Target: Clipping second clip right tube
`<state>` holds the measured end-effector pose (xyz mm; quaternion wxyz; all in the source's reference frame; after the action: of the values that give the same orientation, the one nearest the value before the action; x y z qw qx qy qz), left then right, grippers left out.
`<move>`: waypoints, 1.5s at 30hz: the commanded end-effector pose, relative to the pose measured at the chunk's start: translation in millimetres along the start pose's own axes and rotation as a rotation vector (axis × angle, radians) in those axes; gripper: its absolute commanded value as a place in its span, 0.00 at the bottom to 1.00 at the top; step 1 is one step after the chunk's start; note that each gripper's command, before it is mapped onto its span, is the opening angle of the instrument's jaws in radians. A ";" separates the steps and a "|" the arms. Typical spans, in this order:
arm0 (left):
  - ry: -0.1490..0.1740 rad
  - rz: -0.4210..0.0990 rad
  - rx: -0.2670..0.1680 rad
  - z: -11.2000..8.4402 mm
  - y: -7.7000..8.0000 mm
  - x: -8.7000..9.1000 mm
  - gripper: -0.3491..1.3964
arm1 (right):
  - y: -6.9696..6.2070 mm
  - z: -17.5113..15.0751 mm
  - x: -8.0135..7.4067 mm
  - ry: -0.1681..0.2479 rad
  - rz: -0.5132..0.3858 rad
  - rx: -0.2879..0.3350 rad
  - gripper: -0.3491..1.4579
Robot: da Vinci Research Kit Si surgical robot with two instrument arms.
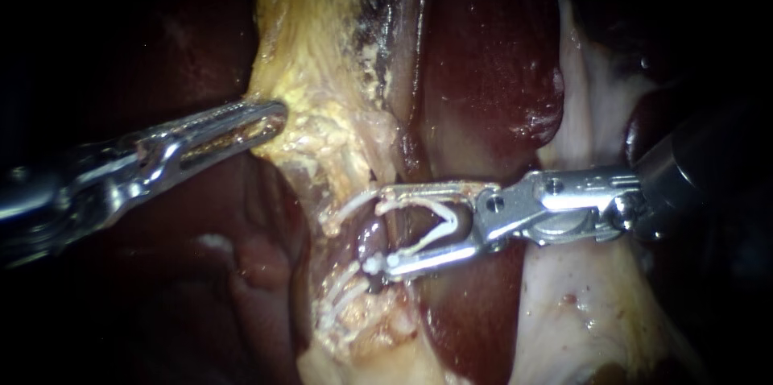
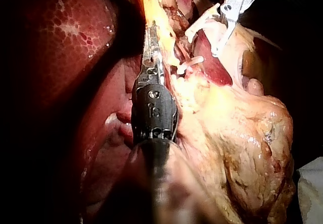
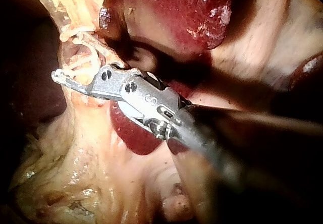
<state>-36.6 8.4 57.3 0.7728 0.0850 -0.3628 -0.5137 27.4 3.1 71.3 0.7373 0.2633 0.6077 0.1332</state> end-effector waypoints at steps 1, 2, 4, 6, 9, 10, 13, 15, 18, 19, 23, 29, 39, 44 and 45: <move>0.001 -0.001 0.000 -0.2 0.0 -0.2 0.00 | -0.1 0.1 0.0 0.000 0.000 0.001 0.52; 0.001 -0.001 0.001 -0.4 0.1 -0.4 0.00 | -0.2 0.1 -0.1 -0.001 -0.001 0.001 0.52; 0.005 -0.003 0.005 -0.9 0.3 -0.9 0.00 | -0.3 0.0 -0.4 0.001 0.039 0.004 0.52; 0.006 -0.005 -0.004 -1.7 0.7 -1.6 0.00 | -0.6 -0.2 -0.9 0.000 0.130 0.010 0.52; 0.001 -0.011 -0.018 -3.0 1.1 -2.7 0.00 | -0.6 -0.7 -1.6 -0.042 0.210 0.012 0.51; -0.004 -0.013 -0.021 -3.3 1.1 -3.0 0.00 | -0.6 -0.9 -1.8 -0.056 0.234 0.011 0.50; -0.013 -0.021 -0.026 -4.6 0.8 -4.0 0.00 | -0.3 -1.5 -2.5 -0.066 0.309 0.011 0.50; -0.017 -0.025 -0.029 -5.2 0.4 -4.5 0.00 | -0.1 -1.7 -2.9 -0.068 0.355 0.010 0.49; -0.022 -0.031 -0.035 -6.2 -0.4 -5.0 0.00 | 0.4 -1.7 -3.5 -0.083 0.377 0.000 0.49; -0.025 -0.039 -0.035 -6.4 -0.5 -5.1 0.00 | 0.5 -1.7 -3.7 -0.083 0.382 -0.004 0.49; -0.027 -0.042 -0.038 -6.8 -1.0 -5.4 0.00 | 1.3 -1.4 -4.3 -0.091 0.394 -0.024 0.48; -0.028 -0.037 -0.041 -7.0 -1.2 -5.4 0.00 | 2.0 -0.1 -5.1 -0.107 0.398 -0.037 0.48; -0.029 -0.039 -0.045 -7.1 -1.7 -5.3 0.00 | 2.8 3.7 -5.9 -0.106 0.393 -0.046 0.48; -0.030 -0.039 -0.047 -7.0 -1.7 -5.1 0.00 | 2.8 4.9 -6.1 -0.108 0.391 -0.038 0.47; -0.030 -0.039 -0.047 -7.0 -1.7 -5.1 0.00 | 2.8 4.9 -6.1 -0.108 0.390 -0.038 0.47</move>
<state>-34.4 10.4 48.9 0.7590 0.0663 -0.3607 -0.5380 31.2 1.1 78.6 0.7340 0.3687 0.5017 0.2713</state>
